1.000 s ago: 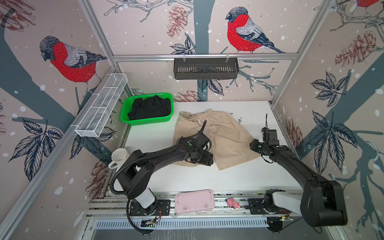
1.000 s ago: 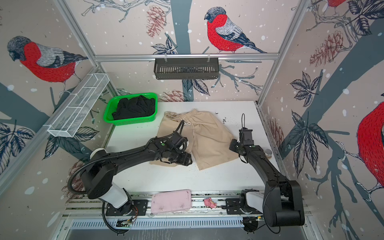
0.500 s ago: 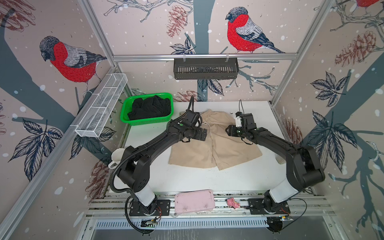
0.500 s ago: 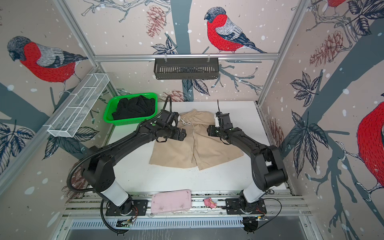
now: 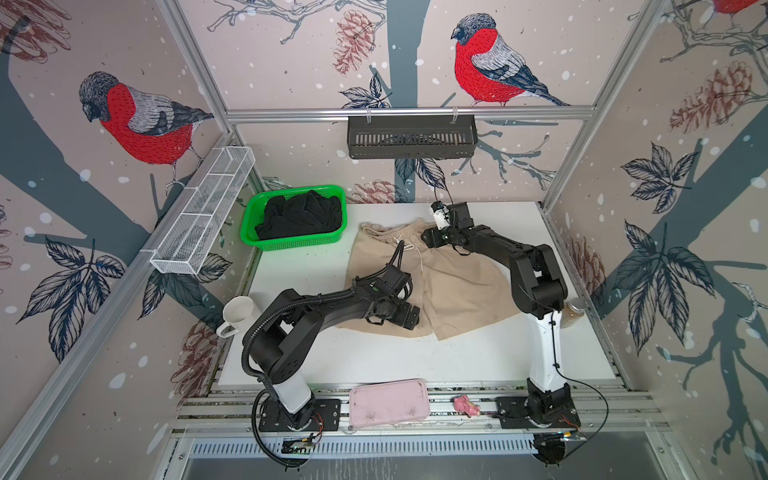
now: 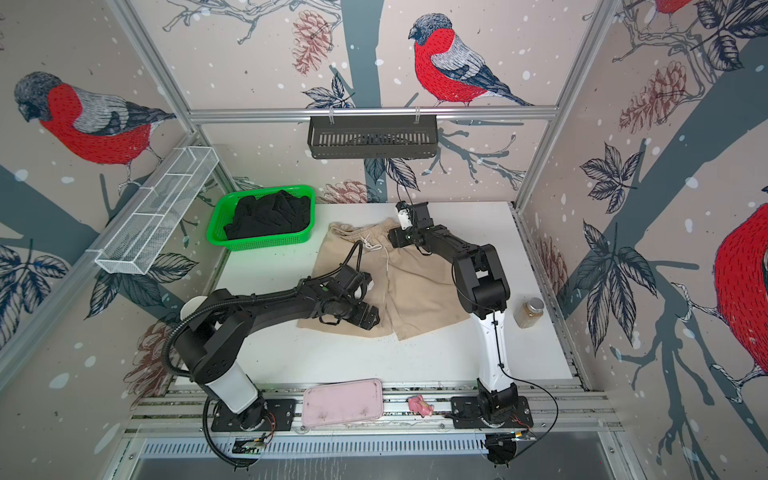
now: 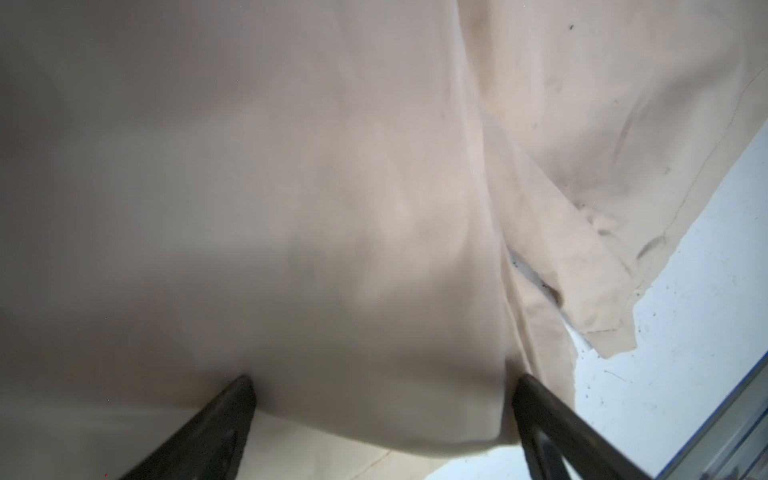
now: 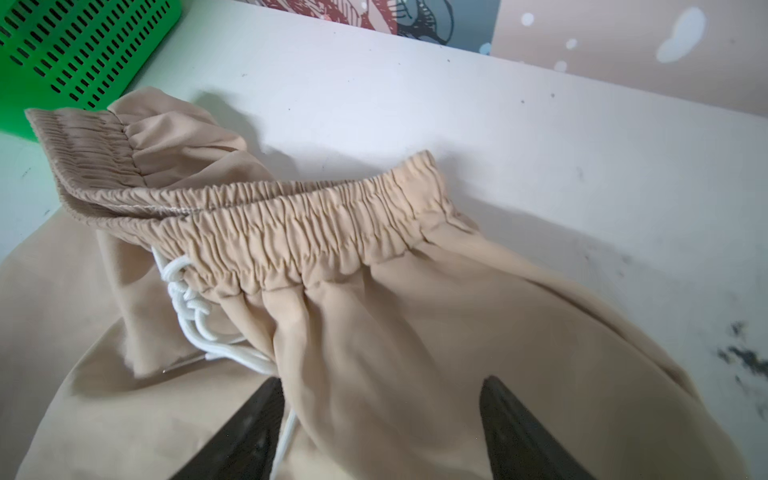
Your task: Fold and stack the shorts
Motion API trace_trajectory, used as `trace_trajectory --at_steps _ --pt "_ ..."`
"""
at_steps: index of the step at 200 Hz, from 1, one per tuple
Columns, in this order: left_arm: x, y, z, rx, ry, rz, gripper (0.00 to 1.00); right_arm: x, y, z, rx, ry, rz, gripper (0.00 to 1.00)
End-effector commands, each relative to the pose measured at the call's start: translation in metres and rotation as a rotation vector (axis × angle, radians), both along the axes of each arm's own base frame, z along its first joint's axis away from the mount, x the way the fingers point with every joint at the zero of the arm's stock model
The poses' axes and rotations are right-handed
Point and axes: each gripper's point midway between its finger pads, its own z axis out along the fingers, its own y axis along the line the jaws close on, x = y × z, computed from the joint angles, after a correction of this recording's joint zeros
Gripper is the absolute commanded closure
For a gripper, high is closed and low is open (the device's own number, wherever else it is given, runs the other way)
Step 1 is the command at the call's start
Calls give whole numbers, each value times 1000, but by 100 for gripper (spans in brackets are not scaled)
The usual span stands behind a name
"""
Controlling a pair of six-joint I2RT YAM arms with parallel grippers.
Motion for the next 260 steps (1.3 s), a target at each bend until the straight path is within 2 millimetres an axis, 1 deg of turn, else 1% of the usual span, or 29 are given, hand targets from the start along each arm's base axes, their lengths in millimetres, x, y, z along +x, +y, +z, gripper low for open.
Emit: trace_trajectory --at_steps 1,18,41,58,82,101,119,132,143,144,150,154,167,177,183,200,208,232,245,260 --pt "-9 3 -11 4 41 31 3 10 -1 -5 -84 -40 46 24" --pt "-15 4 -17 2 64 40 3 17 -1 -3 -125 -64 45 23" --pt "-24 7 -23 2 94 53 3 24 0 2 -119 -89 47 22" --pt "-26 8 -24 1 99 61 3 30 0 -4 -102 -88 55 22" --pt "-30 6 -22 8 105 61 3 39 7 -11 -92 -71 72 22" --pt "-37 5 -21 11 116 61 3 45 10 -15 -84 -69 74 22" --pt "-44 9 -22 22 128 66 3 49 12 -17 -60 -73 80 26" --pt "-49 14 -25 31 137 78 3 49 15 -18 -39 -73 89 32" --pt "-52 19 -28 45 141 86 3 48 19 -19 -24 -66 103 42" --pt "-52 20 -28 46 142 88 3 49 19 -19 -21 -66 104 44" --pt "-53 23 -30 53 142 94 3 49 20 -20 -15 -63 106 52" --pt "-54 24 -30 59 142 99 3 49 20 -19 -13 -61 110 59" --pt "-55 27 -32 67 141 105 3 50 21 -18 -4 -55 112 77" --pt "-56 29 -33 72 144 113 3 51 20 -14 9 -57 108 90" --pt "-56 29 -33 71 145 116 3 53 19 -10 18 -61 103 96" --pt "-57 31 -36 73 152 125 3 60 14 3 35 -86 73 98" --pt "-57 31 -37 71 154 127 3 65 10 15 46 -114 50 99" --pt "-60 32 -39 67 160 132 3 84 -4 40 58 -206 -39 100" --pt "-61 32 -40 64 165 136 3 94 -15 49 60 -242 -94 100" --pt "-63 33 -40 59 168 141 3 101 -22 60 95 -269 -132 100"
